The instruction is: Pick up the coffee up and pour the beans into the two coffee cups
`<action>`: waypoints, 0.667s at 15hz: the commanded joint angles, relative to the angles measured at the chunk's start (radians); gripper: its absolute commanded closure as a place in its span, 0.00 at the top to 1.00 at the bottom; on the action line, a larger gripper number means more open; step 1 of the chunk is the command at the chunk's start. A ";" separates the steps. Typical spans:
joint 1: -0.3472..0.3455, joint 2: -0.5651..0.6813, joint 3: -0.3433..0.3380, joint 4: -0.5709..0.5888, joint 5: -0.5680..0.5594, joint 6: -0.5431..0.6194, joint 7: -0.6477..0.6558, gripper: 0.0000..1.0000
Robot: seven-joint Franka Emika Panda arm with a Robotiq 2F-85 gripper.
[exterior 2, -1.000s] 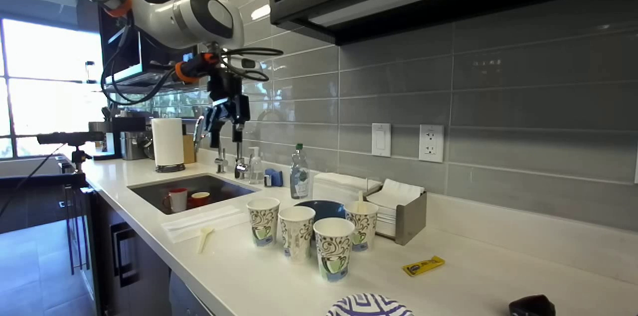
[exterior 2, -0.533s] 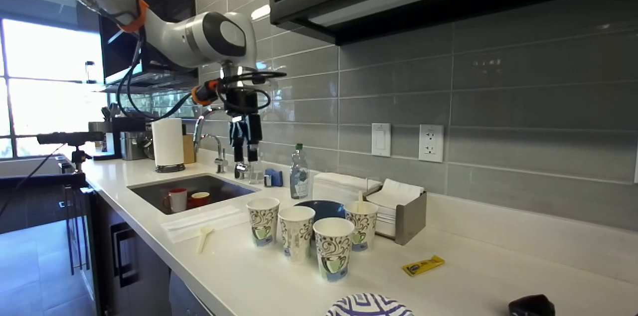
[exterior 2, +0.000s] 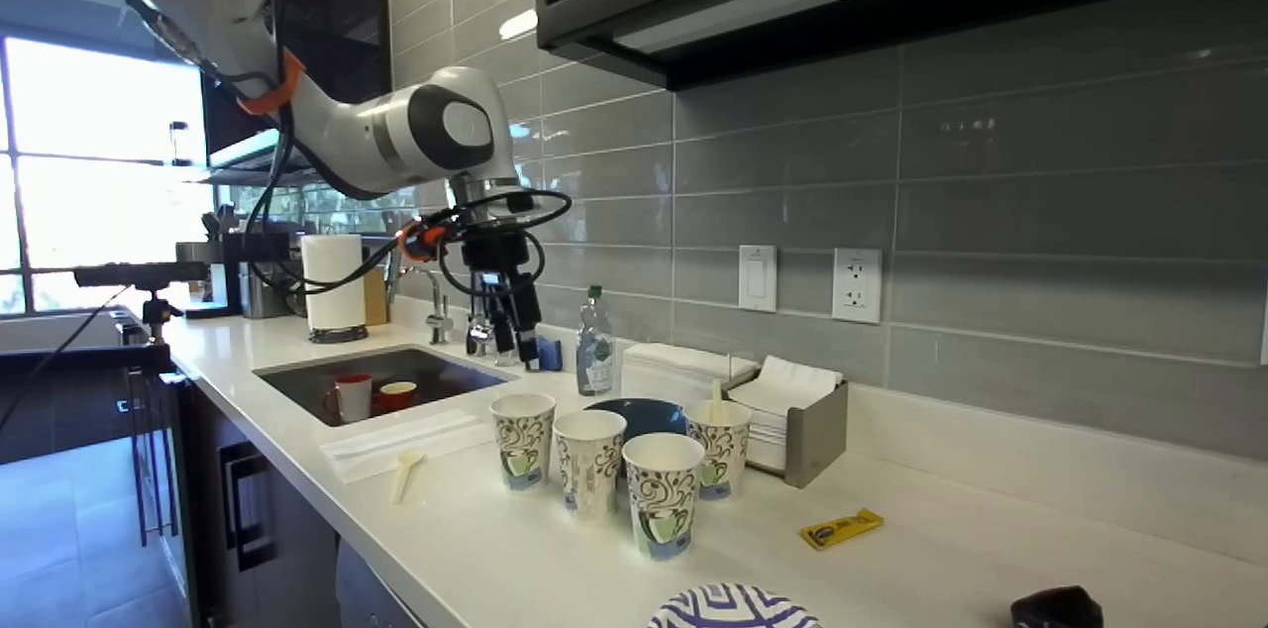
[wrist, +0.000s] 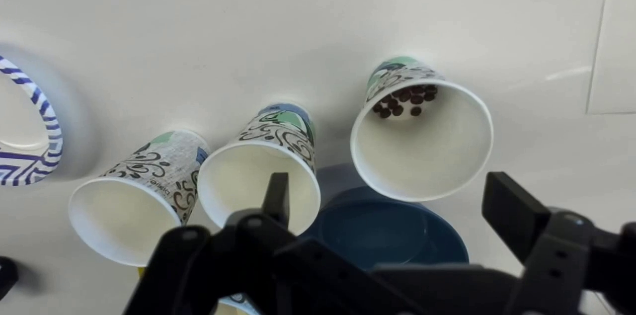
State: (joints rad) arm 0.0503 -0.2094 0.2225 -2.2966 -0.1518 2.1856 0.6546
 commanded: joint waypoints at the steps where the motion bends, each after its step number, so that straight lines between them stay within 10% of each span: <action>1: 0.010 0.000 -0.009 0.002 -0.002 -0.002 0.001 1.00; 10: 0.013 -0.024 -0.018 -0.100 0.056 0.119 0.029 1.00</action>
State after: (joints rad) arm 0.0530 -0.2107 0.2134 -2.3330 -0.1123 2.2267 0.6595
